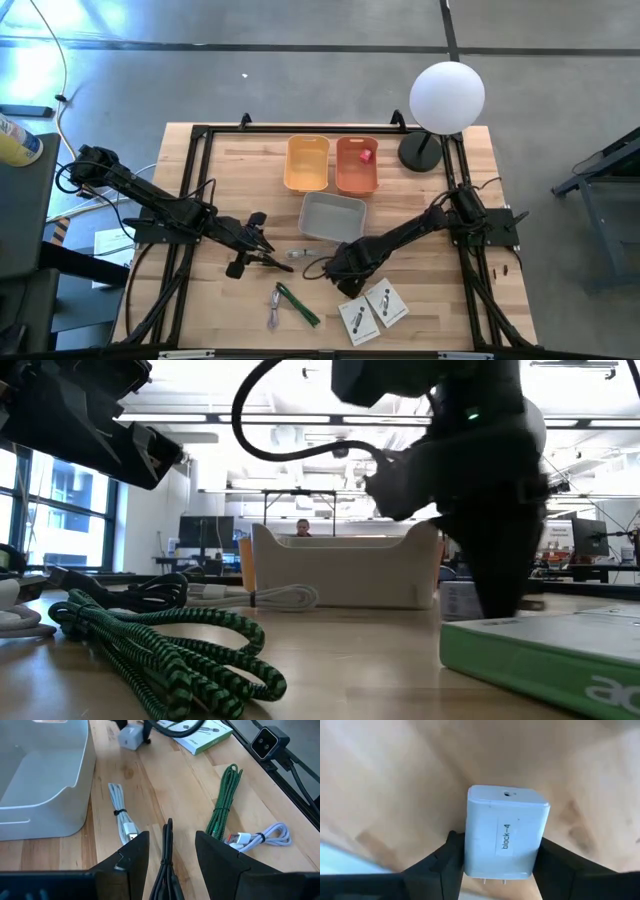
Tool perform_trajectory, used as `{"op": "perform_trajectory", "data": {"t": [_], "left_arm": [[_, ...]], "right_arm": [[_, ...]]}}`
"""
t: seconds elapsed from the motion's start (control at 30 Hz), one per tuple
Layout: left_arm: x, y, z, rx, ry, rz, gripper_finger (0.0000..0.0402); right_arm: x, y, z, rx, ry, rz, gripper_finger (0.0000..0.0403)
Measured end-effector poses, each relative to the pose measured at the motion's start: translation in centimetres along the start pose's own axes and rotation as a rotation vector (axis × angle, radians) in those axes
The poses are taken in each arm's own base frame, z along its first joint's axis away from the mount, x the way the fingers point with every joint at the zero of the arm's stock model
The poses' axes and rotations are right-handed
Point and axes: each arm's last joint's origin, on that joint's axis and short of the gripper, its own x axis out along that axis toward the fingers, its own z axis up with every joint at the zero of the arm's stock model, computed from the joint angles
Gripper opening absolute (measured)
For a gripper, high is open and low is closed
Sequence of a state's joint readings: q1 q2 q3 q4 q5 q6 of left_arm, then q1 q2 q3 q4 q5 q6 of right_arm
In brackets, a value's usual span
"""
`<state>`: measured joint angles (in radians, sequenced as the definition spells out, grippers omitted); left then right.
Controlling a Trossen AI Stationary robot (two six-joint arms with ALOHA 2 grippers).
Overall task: Pick and place items into bin
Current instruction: Put the white charger adapter into the orange bin
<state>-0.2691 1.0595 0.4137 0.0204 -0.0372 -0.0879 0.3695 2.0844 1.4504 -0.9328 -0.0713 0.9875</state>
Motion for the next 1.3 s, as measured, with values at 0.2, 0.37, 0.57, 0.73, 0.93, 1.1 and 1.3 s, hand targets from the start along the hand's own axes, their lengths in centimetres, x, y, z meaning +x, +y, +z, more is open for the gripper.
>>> {"op": "perform_trajectory", "data": {"t": [0.2, 0.37, 0.57, 0.73, 0.93, 1.1, 1.3], "left_arm": [[0.0, 0.0, 0.0, 0.000, 0.000, 0.001, 0.0150], [0.0, 0.1, 0.0, 0.000, -0.002, 0.024, 0.0150], [0.0, 0.1, 0.0, 0.000, -0.003, 0.035, 0.0150], [0.0, 0.1, 0.0, 0.000, -0.003, 0.035, 0.0150], [0.0, 0.1, 0.0, -0.014, -0.003, 0.033, 0.0150], [0.0, 0.1, 0.0, -0.018, -0.003, 0.031, 0.0150], [0.0, 0.1, 0.0, -0.024, -0.003, 0.031, 0.0150]], "right_arm": [[0.0, 0.8, -1.8, -0.005, 0.023, -0.036, 0.0193], [0.1, 1.2, -2.5, 0.010, 0.011, -0.040, 0.0181], [0.0, 1.4, -2.5, 0.013, 0.006, -0.019, 0.0215], [-0.1, 1.8, -1.6, 0.022, -0.013, 0.068, 0.0228], [-0.2, 2.3, -1.2, 0.021, -0.056, 0.116, 0.0201], [-0.2, 2.3, -1.2, 0.020, -0.050, 0.121, 0.0179], [-0.2, 2.5, -1.1, 0.018, -0.062, 0.147, 0.0194]]}}
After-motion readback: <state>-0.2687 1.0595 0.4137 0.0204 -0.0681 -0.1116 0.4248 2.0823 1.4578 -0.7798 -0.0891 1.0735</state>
